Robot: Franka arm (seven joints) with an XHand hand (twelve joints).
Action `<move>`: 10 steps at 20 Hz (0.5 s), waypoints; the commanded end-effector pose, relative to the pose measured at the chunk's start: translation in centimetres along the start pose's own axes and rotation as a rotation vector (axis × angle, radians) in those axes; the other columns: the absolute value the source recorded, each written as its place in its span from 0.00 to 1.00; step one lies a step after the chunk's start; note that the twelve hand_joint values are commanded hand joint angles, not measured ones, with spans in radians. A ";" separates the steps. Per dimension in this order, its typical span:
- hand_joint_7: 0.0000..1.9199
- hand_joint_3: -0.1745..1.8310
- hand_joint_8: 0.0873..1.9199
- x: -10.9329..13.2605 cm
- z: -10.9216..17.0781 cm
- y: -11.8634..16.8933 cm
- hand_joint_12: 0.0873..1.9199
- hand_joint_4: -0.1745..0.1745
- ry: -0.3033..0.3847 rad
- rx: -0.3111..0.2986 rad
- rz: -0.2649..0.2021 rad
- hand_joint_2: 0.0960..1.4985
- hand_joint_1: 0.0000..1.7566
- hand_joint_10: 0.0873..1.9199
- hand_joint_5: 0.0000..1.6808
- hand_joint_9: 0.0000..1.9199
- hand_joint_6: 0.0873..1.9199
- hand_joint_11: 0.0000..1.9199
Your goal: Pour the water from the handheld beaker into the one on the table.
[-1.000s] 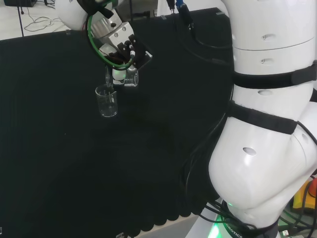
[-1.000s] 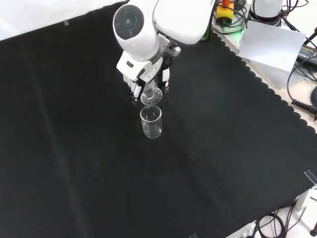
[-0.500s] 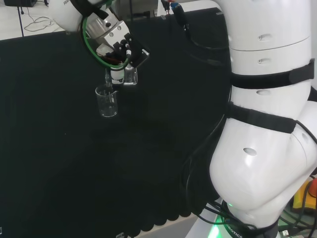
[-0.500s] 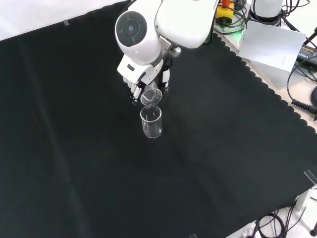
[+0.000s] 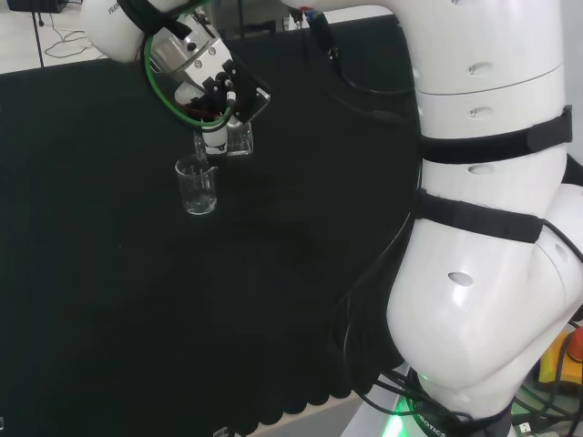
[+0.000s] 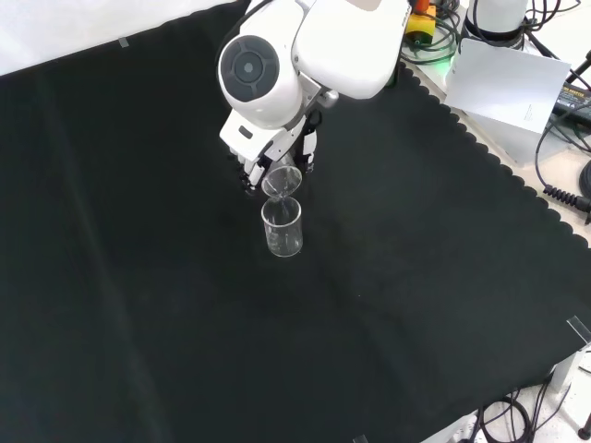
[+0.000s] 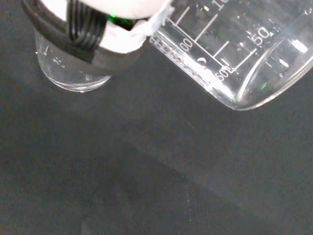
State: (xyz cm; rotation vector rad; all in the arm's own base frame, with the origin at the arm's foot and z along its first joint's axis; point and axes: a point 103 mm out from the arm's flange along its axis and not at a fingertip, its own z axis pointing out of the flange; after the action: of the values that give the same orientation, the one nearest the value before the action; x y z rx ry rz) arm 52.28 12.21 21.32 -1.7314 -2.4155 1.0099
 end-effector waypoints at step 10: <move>0.72 0.00 0.17 0.7 -0.3 0.0 0.33 0.00 -0.026 0.022 0.005 0.68 0.74 0.23 0.78 0.77 0.19 0.69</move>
State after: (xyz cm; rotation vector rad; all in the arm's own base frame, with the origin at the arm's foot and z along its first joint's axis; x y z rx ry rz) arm 52.17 12.87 21.29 -1.7304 -2.4095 1.0518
